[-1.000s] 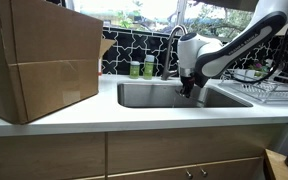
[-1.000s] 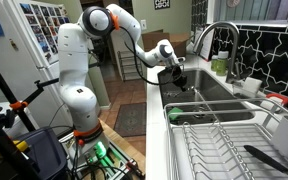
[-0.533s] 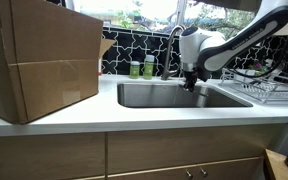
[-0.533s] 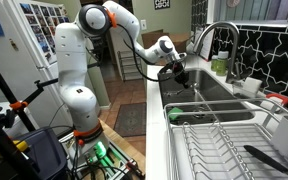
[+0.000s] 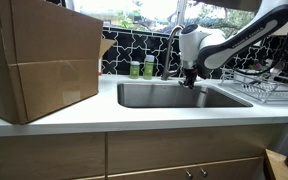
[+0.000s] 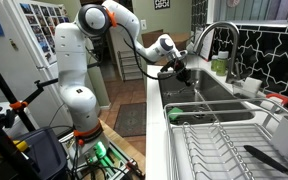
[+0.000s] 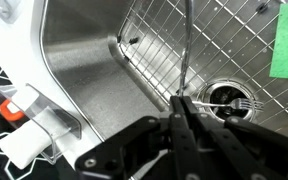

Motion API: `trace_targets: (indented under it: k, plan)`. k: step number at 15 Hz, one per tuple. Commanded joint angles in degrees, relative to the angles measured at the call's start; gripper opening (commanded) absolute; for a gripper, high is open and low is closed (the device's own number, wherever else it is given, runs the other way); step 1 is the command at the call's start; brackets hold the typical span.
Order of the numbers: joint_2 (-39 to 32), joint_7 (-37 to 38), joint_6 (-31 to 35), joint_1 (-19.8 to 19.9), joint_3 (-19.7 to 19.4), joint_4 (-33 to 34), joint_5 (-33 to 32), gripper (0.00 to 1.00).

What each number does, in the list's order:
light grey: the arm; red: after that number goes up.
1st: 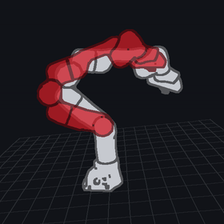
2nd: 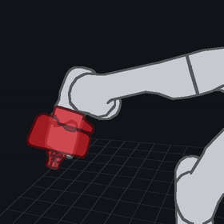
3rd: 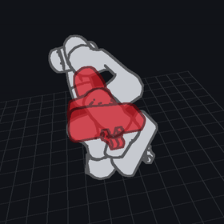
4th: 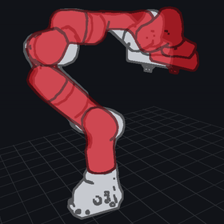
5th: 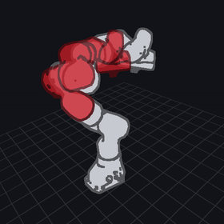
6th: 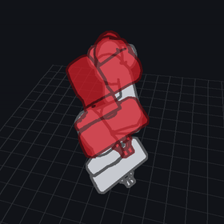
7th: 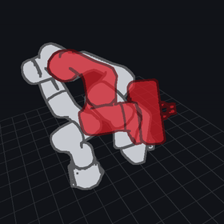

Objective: Lift the spoon in the sink, rinse it at the tap and then put it to the left in the sink

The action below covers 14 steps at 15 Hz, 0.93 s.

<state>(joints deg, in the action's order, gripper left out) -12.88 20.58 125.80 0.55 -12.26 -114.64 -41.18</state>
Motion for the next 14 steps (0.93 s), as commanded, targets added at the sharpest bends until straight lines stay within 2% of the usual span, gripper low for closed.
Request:
trace_targets:
  k: [1,14]
  plan:
    - [0.18,-0.88,-1.38,1.25,0.96,0.48,-1.78,0.02]
    - [0.17,-1.51,-1.68,1.48,1.44,0.26,-1.75,0.02]
